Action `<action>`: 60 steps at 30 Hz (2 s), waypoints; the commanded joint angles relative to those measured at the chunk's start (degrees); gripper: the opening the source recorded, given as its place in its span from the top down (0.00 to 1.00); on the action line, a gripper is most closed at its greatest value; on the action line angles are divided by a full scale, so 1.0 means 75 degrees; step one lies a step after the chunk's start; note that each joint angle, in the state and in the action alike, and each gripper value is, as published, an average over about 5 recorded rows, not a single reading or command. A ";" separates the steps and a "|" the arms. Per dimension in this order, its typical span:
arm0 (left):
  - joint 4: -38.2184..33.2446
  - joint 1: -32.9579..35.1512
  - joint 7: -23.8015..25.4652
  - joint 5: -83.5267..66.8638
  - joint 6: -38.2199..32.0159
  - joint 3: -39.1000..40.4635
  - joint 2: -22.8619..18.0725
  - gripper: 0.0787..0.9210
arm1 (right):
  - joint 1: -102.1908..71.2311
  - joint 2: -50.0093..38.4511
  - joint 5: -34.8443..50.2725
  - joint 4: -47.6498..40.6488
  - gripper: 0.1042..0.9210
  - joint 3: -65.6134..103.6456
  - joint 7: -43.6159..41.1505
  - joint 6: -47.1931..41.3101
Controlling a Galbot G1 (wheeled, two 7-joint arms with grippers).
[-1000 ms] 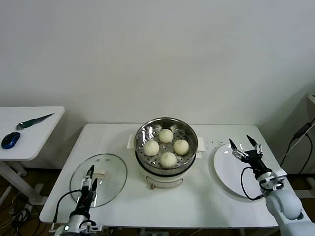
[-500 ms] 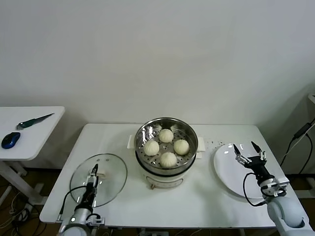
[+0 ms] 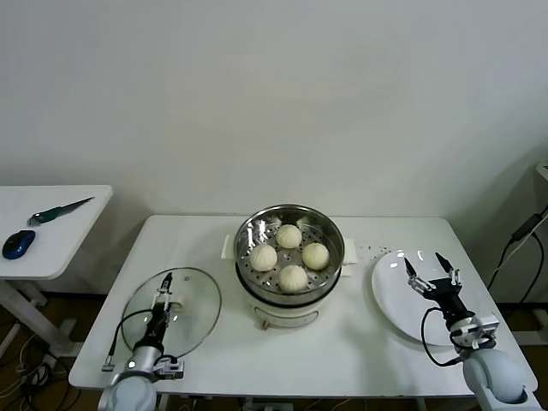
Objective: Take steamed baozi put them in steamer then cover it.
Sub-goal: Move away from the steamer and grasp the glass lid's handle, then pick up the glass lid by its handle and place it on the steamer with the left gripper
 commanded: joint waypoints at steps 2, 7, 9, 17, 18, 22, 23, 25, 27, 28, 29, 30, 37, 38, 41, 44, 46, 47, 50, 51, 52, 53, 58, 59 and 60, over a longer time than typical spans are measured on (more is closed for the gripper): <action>0.0371 -0.0287 -0.0070 -0.0131 -0.0027 0.0143 0.0100 0.18 | -0.0068 0.0177 -0.0320 -0.0023 0.12 0.0055 -0.0136 0.0020; 0.0460 -0.0280 -0.0042 -0.0204 -0.0047 0.0144 0.0107 0.35 | -0.0045 0.0224 -0.0366 -0.0089 0.12 0.0116 -0.0150 0.0038; 0.0445 -0.0266 -0.0032 -0.0270 -0.0053 0.0148 0.0115 0.42 | -0.0033 0.0227 -0.0372 -0.0110 0.12 0.0132 -0.0151 0.0046; -0.0124 -0.0029 0.0103 -0.0758 0.0010 0.0171 0.0267 0.69 | 0.0057 0.0273 -0.0479 -0.0299 0.12 0.0152 -0.0166 0.0141; -0.0269 0.0029 0.0112 -0.0844 0.0037 0.0163 0.0303 0.73 | 0.0070 0.0277 -0.0488 -0.0323 0.12 0.0153 -0.0170 0.0150; -0.1161 0.0436 0.0195 -0.1247 0.0297 0.0144 0.0541 0.86 | 0.0137 0.0263 -0.0507 -0.0427 0.12 0.0158 -0.0179 0.0180; -0.1474 0.0590 0.0222 -0.1360 0.0441 0.0141 0.0632 0.88 | 0.0159 0.0249 -0.0508 -0.0456 0.12 0.0161 -0.0181 0.0186; -0.2103 0.0910 0.0268 -0.1570 0.0787 0.0141 0.0808 0.91 | 0.0201 0.0217 -0.0511 -0.0514 0.12 0.0169 -0.0182 0.0196; -0.2771 0.1257 0.0331 -0.1694 0.1316 0.0144 0.1002 0.91 | 0.0246 0.0175 -0.0511 -0.0584 0.12 0.0179 -0.0182 0.0203; -0.3096 0.1430 0.0377 -0.1750 0.1582 0.0153 0.1095 0.91 | 0.0268 0.0155 -0.0511 -0.0620 0.12 0.0183 -0.0182 0.0207; -0.3445 0.1599 0.0426 -0.1792 0.1886 0.0166 0.1205 0.91 | 0.0294 0.0133 -0.0511 -0.0661 0.12 0.0186 -0.0182 0.0211; -0.3783 0.1765 0.0483 -0.1828 0.2208 0.0182 0.1322 0.91 | 0.0320 0.0110 -0.0512 -0.0700 0.12 0.0187 -0.0182 0.0214; -0.5474 0.2123 0.1365 -0.2136 0.4070 0.0594 0.2319 0.91 | 0.0477 -0.0009 -0.0597 -0.0871 0.12 0.0148 -0.0162 0.0221; -0.5533 0.2050 0.1481 -0.2137 0.4262 0.0723 0.2485 0.91 | 0.0499 -0.0026 -0.0619 -0.0897 0.12 0.0138 -0.0156 0.0222; -0.5556 0.1607 0.1599 -0.2263 0.4749 0.1225 0.3008 0.91 | 0.0574 -0.0087 -0.0679 -0.0979 0.12 0.0087 -0.0146 0.0224; -0.5520 0.0625 0.1842 -0.2418 0.5319 0.2183 0.3562 0.91 | 0.0682 -0.0129 -0.0721 -0.1086 0.12 0.0024 -0.0143 0.0223; -0.5468 -0.0354 0.2192 -0.2377 0.5673 0.3024 0.3815 0.91 | 0.0755 -0.0130 -0.0755 -0.1156 0.12 -0.0009 -0.0140 0.0224; -0.5433 -0.0911 0.2472 -0.2320 0.5814 0.3489 0.3892 0.91 | 0.0792 -0.0125 -0.0773 -0.1188 0.12 -0.0021 -0.0139 0.0225; -0.5293 -0.2397 0.3400 -0.1989 0.5950 0.4453 0.3782 0.91 | 0.0877 -0.0102 -0.0812 -0.1270 0.12 -0.0037 -0.0139 0.0230; -0.5228 -0.2797 0.3675 -0.1863 0.5953 0.4738 0.3668 0.91 | 0.0900 -0.0090 -0.0826 -0.1301 0.12 -0.0037 -0.0139 0.0237; -0.5140 -0.3136 0.3928 -0.1706 0.5953 0.4986 0.3503 0.91 | 0.0921 -0.0076 -0.0839 -0.1337 0.12 -0.0033 -0.0139 0.0245; -0.5040 -0.3433 0.4194 -0.1523 0.5953 0.5229 0.3305 0.91 | 0.0942 -0.0061 -0.0853 -0.1374 0.12 -0.0027 -0.0139 0.0253; -0.4421 -0.4117 0.5154 -0.0247 0.5953 0.6341 0.2085 0.91 | 0.0975 -0.0049 -0.0917 -0.1521 0.12 0.0002 -0.0149 0.0299; -0.4263 -0.4226 0.5257 -0.0045 0.5953 0.6534 0.1818 0.91 | 0.0976 -0.0050 -0.0937 -0.1547 0.12 0.0013 -0.0152 0.0311; -0.4078 -0.4320 0.5328 0.0132 0.5953 0.6686 0.1555 0.91 | 0.0972 -0.0055 -0.0954 -0.1562 0.12 0.0033 -0.0154 0.0322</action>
